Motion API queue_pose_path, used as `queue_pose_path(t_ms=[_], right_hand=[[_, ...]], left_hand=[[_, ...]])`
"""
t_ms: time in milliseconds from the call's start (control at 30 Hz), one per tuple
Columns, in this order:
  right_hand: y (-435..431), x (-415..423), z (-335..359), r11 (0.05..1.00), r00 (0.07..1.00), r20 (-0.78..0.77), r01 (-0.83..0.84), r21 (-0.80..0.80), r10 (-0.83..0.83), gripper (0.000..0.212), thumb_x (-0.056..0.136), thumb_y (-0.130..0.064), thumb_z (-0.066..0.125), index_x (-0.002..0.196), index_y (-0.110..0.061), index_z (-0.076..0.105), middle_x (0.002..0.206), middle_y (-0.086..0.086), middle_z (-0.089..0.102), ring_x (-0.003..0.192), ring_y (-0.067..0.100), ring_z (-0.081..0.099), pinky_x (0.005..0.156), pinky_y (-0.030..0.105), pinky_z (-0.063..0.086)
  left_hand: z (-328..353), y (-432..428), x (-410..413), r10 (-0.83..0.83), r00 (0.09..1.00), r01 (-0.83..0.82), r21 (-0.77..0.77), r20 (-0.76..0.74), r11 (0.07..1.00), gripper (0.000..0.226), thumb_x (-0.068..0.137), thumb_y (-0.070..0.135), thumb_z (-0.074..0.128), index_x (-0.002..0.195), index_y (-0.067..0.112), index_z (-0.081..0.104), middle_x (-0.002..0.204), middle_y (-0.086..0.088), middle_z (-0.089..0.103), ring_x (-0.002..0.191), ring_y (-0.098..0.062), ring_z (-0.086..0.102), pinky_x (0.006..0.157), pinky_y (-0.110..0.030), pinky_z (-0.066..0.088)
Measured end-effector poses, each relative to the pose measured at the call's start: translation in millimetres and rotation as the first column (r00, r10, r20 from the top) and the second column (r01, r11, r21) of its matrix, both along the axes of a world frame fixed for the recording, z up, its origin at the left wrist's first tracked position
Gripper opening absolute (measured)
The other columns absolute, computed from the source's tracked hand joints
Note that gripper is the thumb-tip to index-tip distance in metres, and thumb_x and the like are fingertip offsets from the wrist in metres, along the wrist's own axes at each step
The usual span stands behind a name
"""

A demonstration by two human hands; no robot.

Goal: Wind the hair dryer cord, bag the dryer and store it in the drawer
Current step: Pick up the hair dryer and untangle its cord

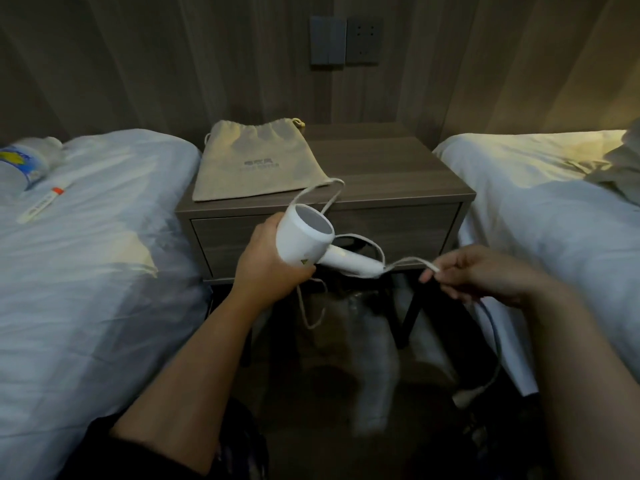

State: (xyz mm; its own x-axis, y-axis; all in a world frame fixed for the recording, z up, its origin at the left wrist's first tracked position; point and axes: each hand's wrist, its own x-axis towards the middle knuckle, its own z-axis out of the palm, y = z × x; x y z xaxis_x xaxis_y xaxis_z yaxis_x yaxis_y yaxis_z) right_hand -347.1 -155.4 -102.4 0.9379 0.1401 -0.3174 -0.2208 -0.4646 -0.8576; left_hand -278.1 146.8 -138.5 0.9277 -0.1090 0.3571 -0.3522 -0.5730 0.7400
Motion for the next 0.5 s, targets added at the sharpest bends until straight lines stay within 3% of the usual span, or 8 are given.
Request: queue_pose_path(t_ms=[67, 133, 200, 267, 333, 400, 500], right_hand=[[2, 2, -10, 0.991, 0.995, -0.104, -0.015, -0.134, 0.001, 0.017, 0.093, -0.006, 0.049, 0.090, 0.001, 0.065, 0.050, 0.005, 0.050, 0.039, 0.012, 0.045, 0.041, 0.020, 0.037], [4, 7, -23, 0.982, 0.981, -0.191, -0.007, -0.186, -0.029, 0.023, 0.094, -0.010, 0.050, 0.075, -0.002, 0.060, 0.046, 0.004, 0.051, 0.038, 0.015, 0.047, 0.042, 0.021, 0.037], [4, 13, -35, 0.981, 0.968, -0.212, 0.099, -0.166, -0.133, 0.023, 0.094, -0.004, 0.048, 0.071, -0.004, 0.054, 0.045, 0.007, 0.050, 0.036, 0.015, 0.047, 0.039, 0.020, 0.038], [2, 18, -41, 0.959, 0.947, -0.154, 0.270, -0.090, -0.282, 0.013, 0.090, 0.005, 0.048, 0.083, -0.002, 0.057, 0.055, 0.013, 0.050, 0.044, 0.019, 0.046, 0.045, 0.026, 0.039], [1, 21, -41, 0.892, 0.892, -0.052, 0.451, 0.040, -0.449, 0.011, 0.086, 0.006, 0.053, 0.081, -0.001, 0.061, 0.064, 0.017, 0.052, 0.052, 0.022, 0.045, 0.048, 0.027, 0.041], [1, 21, -37, 0.800, 0.822, -0.060, 0.566, 0.197, -0.567, 0.013, 0.086, 0.005, 0.054, 0.079, 0.000, 0.063, 0.063, 0.015, 0.051, 0.052, 0.020, 0.044, 0.042, 0.021, 0.042], [1, 21, -34, 0.707, 0.740, -0.093, 0.666, 0.238, -0.666, 0.018, 0.087, 0.003, 0.049, 0.093, -0.004, 0.065, 0.062, 0.011, 0.048, 0.052, 0.018, 0.043, 0.047, 0.024, 0.041]], left_hand=[[3, -2, -1, 0.004, 0.993, -0.023, -0.166, -0.118, 0.986, 0.081, 0.059, 0.021, 0.083, 0.129, 0.024, 0.042, 0.116, 0.009, 0.052, 0.106, -0.011, 0.052, 0.082, -0.025, 0.044], [4, 0, 1, -0.067, 0.972, -0.016, -0.348, -0.224, 0.937, 0.079, 0.056, 0.020, 0.083, 0.125, 0.020, 0.045, 0.112, 0.003, 0.056, 0.104, -0.018, 0.056, 0.076, -0.023, 0.045], [3, 5, 3, -0.242, 0.917, 0.036, -0.538, -0.318, 0.842, 0.083, 0.047, 0.028, 0.079, 0.123, 0.019, 0.047, 0.113, -0.005, 0.060, 0.104, -0.025, 0.059, 0.076, -0.032, 0.050], [4, 13, 3, -0.417, 0.836, 0.096, -0.653, -0.357, 0.751, 0.087, 0.043, 0.029, 0.074, 0.124, 0.016, 0.046, 0.107, -0.006, 0.064, 0.098, -0.023, 0.063, 0.072, -0.032, 0.053], [5, 22, 5, -0.504, 0.791, 0.188, -0.646, -0.347, 0.740, 0.082, 0.041, 0.024, 0.071, 0.119, 0.015, 0.050, 0.098, -0.001, 0.069, 0.087, -0.013, 0.068, 0.068, -0.026, 0.055], [8, 29, 5, -0.555, 0.760, 0.293, -0.584, -0.338, 0.757, 0.076, 0.040, 0.020, 0.073, 0.113, 0.020, 0.053, 0.098, 0.002, 0.069, 0.087, -0.009, 0.068, 0.072, -0.023, 0.055], [15, 34, 4, -0.536, 0.775, 0.401, -0.397, -0.334, 0.826, 0.076, 0.041, 0.022, 0.076, 0.113, 0.031, 0.053, 0.106, 0.008, 0.065, 0.096, -0.003, 0.063, 0.077, -0.018, 0.051]])
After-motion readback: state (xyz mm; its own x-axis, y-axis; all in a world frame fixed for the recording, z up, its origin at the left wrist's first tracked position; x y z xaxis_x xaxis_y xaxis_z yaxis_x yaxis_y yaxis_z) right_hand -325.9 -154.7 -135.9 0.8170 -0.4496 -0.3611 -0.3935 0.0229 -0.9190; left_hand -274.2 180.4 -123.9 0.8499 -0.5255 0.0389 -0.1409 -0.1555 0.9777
